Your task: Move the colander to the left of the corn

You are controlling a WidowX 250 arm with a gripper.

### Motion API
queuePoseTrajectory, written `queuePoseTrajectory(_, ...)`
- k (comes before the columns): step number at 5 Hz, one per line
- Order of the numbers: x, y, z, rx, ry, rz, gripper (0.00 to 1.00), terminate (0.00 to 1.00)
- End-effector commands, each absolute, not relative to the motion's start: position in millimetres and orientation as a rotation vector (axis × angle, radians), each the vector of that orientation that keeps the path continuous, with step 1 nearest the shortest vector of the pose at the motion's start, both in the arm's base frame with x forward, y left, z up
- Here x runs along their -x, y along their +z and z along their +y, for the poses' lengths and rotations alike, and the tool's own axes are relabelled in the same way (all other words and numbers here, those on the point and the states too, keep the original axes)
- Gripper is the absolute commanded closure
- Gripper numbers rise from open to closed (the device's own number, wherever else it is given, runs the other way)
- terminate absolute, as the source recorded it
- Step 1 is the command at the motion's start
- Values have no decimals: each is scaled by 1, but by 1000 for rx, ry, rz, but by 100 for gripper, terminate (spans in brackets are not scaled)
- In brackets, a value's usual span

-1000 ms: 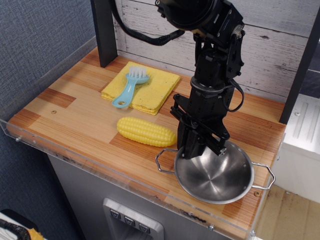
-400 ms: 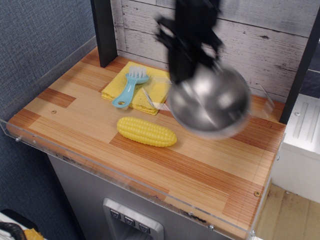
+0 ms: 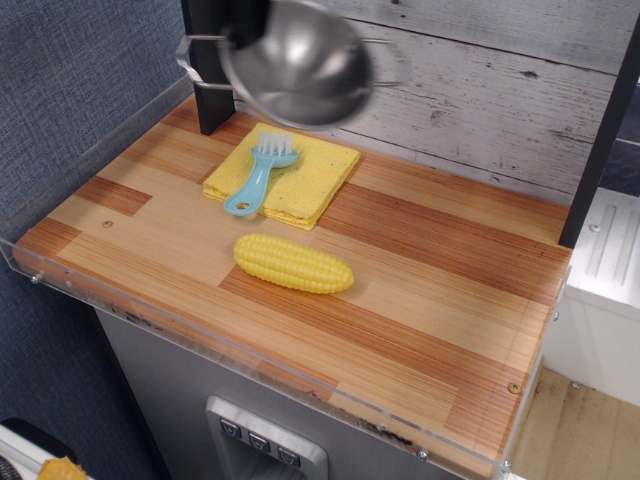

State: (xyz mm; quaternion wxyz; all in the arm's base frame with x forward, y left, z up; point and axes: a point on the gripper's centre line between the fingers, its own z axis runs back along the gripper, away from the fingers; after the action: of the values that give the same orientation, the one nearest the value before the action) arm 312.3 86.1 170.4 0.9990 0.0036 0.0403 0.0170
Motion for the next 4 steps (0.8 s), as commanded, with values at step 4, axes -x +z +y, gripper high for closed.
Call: queuePoseTrajectory(4, -276, 88, 223, -153, 106, 149, 100, 0)
